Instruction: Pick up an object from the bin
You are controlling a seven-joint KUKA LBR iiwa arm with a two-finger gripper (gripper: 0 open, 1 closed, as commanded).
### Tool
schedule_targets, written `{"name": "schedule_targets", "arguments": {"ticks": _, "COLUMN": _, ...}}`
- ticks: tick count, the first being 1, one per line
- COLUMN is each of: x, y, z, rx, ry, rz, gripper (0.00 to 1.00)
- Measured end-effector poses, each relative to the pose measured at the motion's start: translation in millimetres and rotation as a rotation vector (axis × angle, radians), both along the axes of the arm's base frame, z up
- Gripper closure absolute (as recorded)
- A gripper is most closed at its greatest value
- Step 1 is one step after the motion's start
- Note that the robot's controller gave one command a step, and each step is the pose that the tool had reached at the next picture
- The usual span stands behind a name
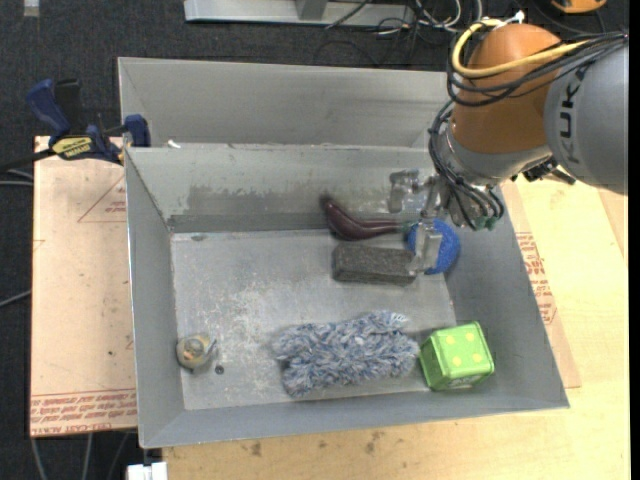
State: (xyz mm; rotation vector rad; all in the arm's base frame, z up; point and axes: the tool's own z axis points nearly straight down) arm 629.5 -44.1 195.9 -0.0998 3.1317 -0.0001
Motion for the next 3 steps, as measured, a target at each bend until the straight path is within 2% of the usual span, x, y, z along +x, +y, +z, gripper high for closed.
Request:
{"name": "schedule_targets", "arguments": {"ticks": 1, "x": 2.0, "y": 14, "z": -59, "rx": 0.000, "ry": 0.002, "rz": 0.089, "gripper": 0.00}}
{"name": "schedule_targets", "arguments": {"ticks": 2, "x": -8.7, "y": 38, "z": -108, "rx": 0.001, "ry": 0.007, "rz": 0.104, "gripper": 1.00}}
{"name": "schedule_targets", "arguments": {"ticks": 3, "x": -8.7, "y": 38, "z": -108, "rx": 0.001, "ry": 0.007, "rz": 0.104, "gripper": 1.00}}
